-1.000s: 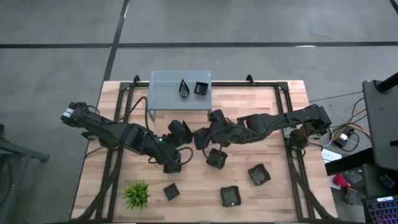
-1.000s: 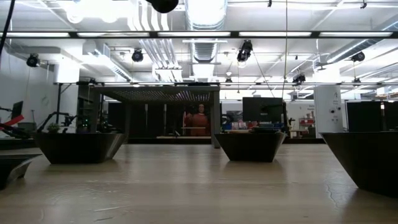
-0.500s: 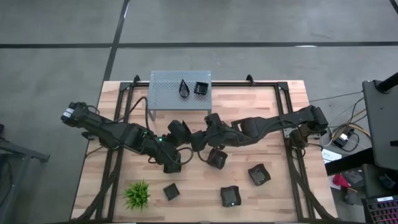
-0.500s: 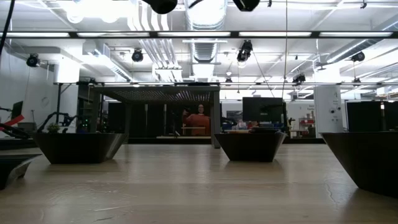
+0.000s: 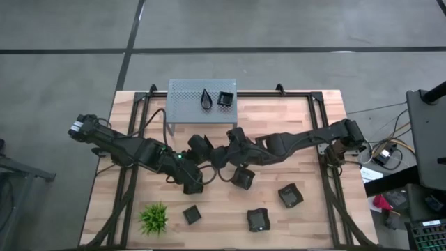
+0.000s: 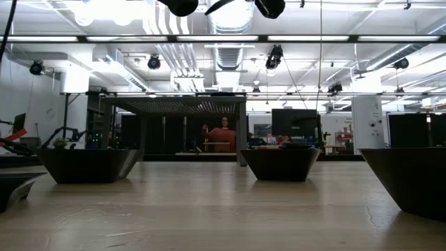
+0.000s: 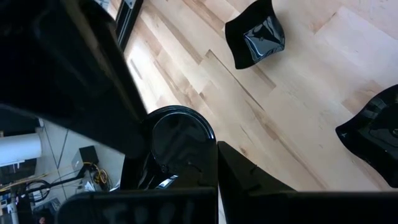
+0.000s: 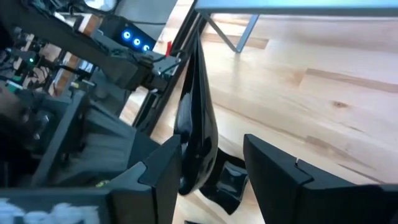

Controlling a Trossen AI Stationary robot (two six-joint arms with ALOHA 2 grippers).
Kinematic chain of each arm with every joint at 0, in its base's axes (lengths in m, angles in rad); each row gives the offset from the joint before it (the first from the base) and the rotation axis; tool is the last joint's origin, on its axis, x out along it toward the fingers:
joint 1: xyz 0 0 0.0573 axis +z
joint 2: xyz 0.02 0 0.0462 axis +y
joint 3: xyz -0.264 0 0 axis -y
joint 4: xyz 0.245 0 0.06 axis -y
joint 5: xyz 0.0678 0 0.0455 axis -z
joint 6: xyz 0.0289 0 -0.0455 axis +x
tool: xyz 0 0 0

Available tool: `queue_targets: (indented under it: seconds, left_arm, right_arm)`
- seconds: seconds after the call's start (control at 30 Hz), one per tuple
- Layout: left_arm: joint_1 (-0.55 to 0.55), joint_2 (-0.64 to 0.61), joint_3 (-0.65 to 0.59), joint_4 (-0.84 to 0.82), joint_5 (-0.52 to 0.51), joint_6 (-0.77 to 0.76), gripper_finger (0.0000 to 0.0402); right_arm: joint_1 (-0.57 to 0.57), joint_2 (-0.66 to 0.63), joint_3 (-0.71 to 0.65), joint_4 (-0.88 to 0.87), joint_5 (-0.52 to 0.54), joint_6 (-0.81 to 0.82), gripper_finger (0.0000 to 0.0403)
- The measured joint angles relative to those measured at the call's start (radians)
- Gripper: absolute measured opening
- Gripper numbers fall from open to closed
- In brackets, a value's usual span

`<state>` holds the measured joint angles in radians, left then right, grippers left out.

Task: Pick & Place Mini shaped plates
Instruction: Stack the drop-shaped plate on the other drop plate on the shelf

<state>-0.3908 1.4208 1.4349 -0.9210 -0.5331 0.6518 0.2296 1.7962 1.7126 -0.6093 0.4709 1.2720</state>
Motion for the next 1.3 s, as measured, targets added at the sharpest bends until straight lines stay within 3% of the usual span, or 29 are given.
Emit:
queue_targets:
  seconds: [0.47, 0.73, 1.3]
  left_arm:
    - [0.000, 0.000, 0.000, -0.001, 0.000, 0.000, 0.0000]
    - [0.000, 0.000, 0.000, 0.000, -0.003, 0.013, 0.0000]
    - [0.001, -0.008, 0.055, 0.022, -0.026, 0.019, 0.0001]
  right_arm:
    - [-0.015, 0.000, 0.001, 0.007, -0.001, -0.016, 0.0089]
    - [-0.021, 0.000, 0.001, 0.018, -0.019, -0.053, 0.0016]
    - [-0.049, -0.002, 0.000, 0.015, -0.127, -0.076, 0.0008]
